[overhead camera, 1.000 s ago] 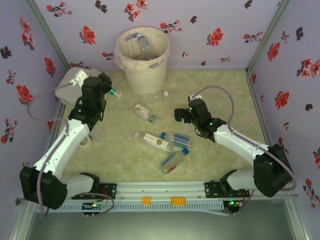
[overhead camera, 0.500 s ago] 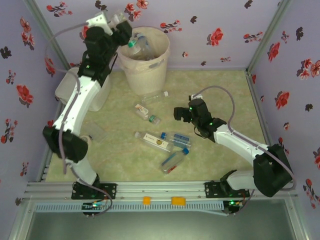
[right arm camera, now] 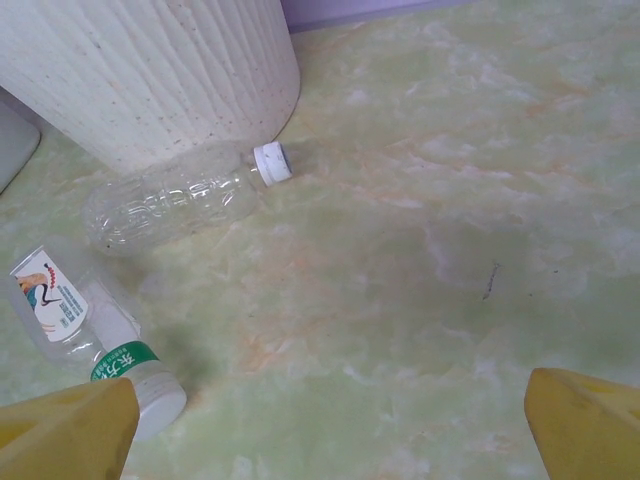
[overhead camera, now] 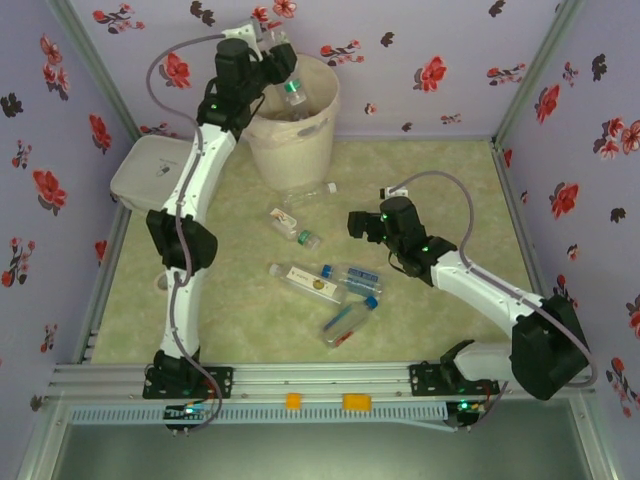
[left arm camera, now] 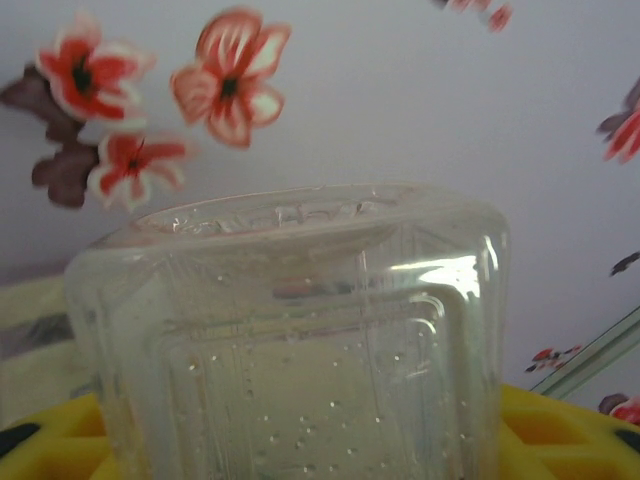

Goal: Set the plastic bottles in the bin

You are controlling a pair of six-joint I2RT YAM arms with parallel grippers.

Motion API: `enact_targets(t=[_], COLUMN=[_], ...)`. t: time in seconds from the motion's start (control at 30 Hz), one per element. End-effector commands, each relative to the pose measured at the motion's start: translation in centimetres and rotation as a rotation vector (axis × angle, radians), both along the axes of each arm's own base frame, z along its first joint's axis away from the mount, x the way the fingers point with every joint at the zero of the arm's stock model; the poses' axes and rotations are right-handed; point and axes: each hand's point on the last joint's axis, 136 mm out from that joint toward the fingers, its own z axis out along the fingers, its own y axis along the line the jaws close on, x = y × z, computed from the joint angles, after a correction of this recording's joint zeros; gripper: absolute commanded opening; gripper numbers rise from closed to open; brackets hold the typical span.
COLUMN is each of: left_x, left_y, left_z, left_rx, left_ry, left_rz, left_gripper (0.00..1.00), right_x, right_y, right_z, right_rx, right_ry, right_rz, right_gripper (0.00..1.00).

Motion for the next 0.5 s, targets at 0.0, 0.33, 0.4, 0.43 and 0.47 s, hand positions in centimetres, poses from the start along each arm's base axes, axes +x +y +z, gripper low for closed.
enact_targets(t=[0.0, 0.33, 0.4, 0.43, 0.47], left_x=[0.1, 0.5, 0.2, -0.1, -0.3], left_y=[0.6, 2.8, 3.1, 3.3, 3.5], left_z=[0.8, -1.2, -0.6, 0.0, 0.4], left_rx=[0.033, 0.062, 0.061, 0.060, 0.061], left_ry=[-0.029, 0.052, 0.044, 0.035, 0.029], left_rz=[0.010, 0.052, 0.057, 0.059, 0.064], left_gripper=[0.49, 1.00, 1.00, 1.00, 1.00], right_x=[-0.2, -0.2, -0.2, -0.2, -0.2], right_y=[-0.6, -0.6, -0.6, -0.6, -0.5], right_z=[0.5, 0.9, 1.0, 1.0, 1.1], right_rx=[-0.005, -0.004, -0.003, -0.004, -0.003], right_ry=[-0.022, -0.031, -0.032, -0.032, -0.031], right_rz=[-0.023, -0.021, -0.022, -0.021, -0.020], right_gripper=[1.00, 1.00, 1.00, 1.00, 1.00])
